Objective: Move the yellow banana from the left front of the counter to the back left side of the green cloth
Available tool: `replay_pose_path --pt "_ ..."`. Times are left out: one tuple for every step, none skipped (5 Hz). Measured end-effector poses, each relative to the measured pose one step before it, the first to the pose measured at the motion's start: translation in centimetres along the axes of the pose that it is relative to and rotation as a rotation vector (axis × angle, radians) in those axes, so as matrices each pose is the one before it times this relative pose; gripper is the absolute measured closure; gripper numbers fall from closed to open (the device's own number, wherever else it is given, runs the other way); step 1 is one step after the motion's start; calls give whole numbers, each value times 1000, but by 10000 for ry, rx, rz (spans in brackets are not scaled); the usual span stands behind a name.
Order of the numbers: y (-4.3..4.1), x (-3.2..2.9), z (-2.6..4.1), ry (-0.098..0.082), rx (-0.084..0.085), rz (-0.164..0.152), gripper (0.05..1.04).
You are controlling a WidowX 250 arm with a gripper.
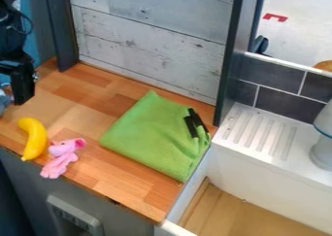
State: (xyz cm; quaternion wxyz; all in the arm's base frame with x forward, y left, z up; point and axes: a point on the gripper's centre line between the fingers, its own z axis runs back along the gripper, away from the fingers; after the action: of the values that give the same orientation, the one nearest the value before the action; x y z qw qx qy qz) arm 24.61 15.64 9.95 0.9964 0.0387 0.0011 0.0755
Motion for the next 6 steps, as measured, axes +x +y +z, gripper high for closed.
replay_pose_path --pt "-223 -167 -767 202 -112 -7 83" --pt "-217 291 -935 -585 -490 1149 83" --pt "1085 106 -219 -223 3 953 83" --pt "441 -25 -1745 494 200 571 83" --pt "98 503 -993 188 21 328 83" --pt "-425 481 -12 -24 -306 50 83"
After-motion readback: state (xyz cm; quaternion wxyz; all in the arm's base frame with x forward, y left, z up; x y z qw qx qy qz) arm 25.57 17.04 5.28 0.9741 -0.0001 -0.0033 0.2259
